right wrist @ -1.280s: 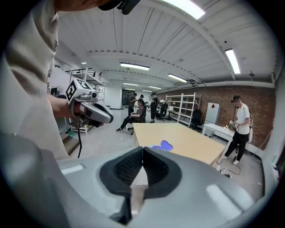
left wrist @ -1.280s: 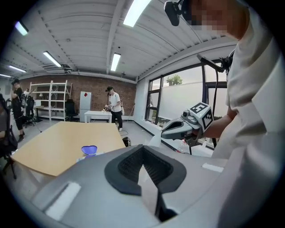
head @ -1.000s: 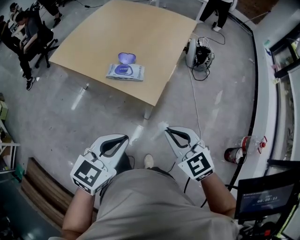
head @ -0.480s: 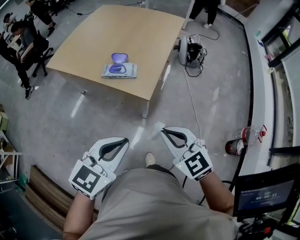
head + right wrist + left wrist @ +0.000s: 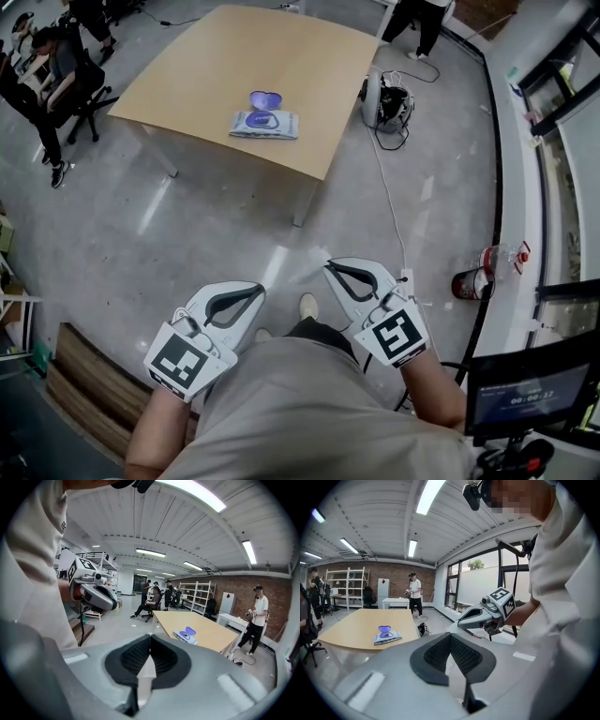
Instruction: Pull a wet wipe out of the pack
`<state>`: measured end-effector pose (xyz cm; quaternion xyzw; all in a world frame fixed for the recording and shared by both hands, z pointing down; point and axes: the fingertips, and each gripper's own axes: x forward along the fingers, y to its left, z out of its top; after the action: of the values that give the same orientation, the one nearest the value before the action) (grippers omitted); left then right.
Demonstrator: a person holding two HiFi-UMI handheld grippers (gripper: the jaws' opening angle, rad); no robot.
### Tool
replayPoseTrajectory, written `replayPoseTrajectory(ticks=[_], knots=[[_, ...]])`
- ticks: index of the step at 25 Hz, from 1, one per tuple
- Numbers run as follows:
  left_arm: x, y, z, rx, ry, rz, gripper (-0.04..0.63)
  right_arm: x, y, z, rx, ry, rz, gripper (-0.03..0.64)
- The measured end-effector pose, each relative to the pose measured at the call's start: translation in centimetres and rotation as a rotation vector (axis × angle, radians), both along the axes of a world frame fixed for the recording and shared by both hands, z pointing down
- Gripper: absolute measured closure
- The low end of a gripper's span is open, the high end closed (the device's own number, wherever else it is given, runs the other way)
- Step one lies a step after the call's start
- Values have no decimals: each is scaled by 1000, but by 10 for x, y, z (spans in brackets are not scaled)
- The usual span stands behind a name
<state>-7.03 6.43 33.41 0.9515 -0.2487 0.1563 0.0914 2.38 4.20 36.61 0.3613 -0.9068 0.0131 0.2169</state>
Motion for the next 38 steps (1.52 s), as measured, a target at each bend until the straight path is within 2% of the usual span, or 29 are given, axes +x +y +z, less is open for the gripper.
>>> replayPoseTrajectory(ticks=[3, 7, 17, 22, 26, 38], knots=[[-24, 24, -1, 7, 16, 12, 591, -27, 25, -5, 13, 8, 1, 614], [-48, 57, 3, -8, 17, 24, 591, -53, 59, -17, 24, -28, 20, 614], [-57, 113, 2, -8, 33, 46, 591, -64, 120, -37, 54, -34, 30, 614], [-39, 124, -10, 32, 24, 37, 591, -48, 138, -51, 85, -40, 13, 614], [-17, 130, -19, 42, 54, 44, 591, -31, 145, -65, 97, -55, 5, 614], [64, 164, -12, 40, 33, 48, 591, 45, 180, -66, 112, -85, -4, 614]])
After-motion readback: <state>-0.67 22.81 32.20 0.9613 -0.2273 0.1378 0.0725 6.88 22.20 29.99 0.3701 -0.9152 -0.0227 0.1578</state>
